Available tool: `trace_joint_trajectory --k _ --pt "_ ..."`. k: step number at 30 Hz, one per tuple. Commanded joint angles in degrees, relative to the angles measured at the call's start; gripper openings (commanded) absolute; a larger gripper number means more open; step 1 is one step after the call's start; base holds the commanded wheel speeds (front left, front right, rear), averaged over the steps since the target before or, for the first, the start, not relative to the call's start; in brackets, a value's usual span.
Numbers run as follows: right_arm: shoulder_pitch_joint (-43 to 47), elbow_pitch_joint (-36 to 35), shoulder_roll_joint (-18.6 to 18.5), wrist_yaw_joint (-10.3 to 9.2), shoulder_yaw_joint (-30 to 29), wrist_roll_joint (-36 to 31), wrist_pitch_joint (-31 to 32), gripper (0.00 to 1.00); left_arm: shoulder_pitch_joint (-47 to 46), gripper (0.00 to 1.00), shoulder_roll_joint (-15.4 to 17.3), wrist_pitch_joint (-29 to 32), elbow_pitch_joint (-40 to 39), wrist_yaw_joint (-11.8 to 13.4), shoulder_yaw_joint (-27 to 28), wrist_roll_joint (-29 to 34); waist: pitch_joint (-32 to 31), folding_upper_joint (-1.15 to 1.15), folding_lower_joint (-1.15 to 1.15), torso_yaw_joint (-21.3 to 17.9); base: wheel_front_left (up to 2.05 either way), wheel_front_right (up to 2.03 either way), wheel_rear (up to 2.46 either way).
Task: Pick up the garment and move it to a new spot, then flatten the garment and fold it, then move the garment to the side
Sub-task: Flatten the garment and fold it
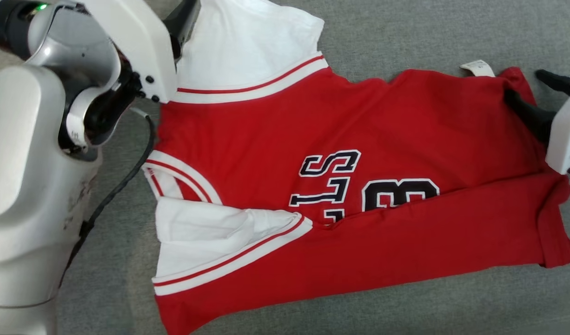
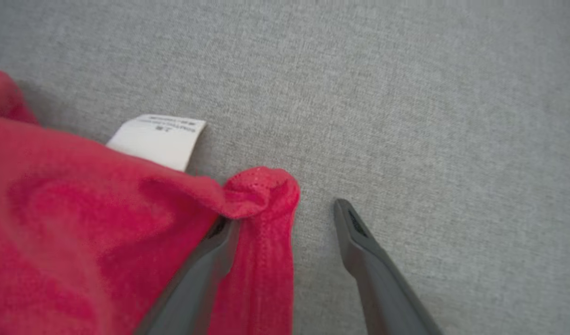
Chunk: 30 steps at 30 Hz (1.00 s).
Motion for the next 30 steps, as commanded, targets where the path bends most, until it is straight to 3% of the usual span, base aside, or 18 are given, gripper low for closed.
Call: trace_joint_trajectory --k 1,4,9,15,19,24,30 --pt "-1.93 2.9 1.47 -0.01 2.63 -0.6 -0.44 1.0 -3.45 1.0 -1.61 1.06 4.33 -1.64 -1.04 -1.04 2.24 0.0 0.0 -2.77 0.0 0.0 0.0" --pt "-4.14 5.53 3.23 -0.01 6.97 0.09 -1.52 1.0 -7.08 1.0 -2.44 3.66 9.98 -3.63 -1.79 -2.95 2.13 0.0 0.0 -4.27 0.0 0.0 0.0" --pt "-6.79 6.52 3.98 0.0 12.97 2.19 -2.86 1.0 -11.15 1.0 -2.99 6.97 15.23 -4.52 -2.05 -4.13 2.06 0.0 0.0 -6.09 0.0 0.0 0.0" --pt "-10.94 5.96 4.38 0.16 20.47 5.73 -5.4 1.0 -14.92 1.0 -2.08 9.74 20.09 -5.02 -2.52 -4.15 2.02 0.0 0.0 -8.21 0.0 0.0 0.0" --pt "-13.11 5.86 3.67 0.19 25.12 7.65 -7.3 1.0 -15.49 1.0 0.55 11.32 21.34 -5.91 -4.66 -1.46 1.38 0.0 0.0 -8.51 0.0 0.0 0.0" --pt "-14.97 5.64 2.63 0.19 28.57 9.31 -8.33 1.0 -14.98 1.0 1.98 12.78 21.29 -5.63 -4.51 -2.02 1.05 0.0 0.0 -8.37 0.0 0.0 0.0" --pt "-17.51 6.24 3.84 0.19 32.07 10.62 -9.13 1.0 -13.21 1.0 3.14 13.17 22.13 -4.51 -5.02 -1.25 2.88 0.0 0.0 -9.31 0.0 0.0 0.0"
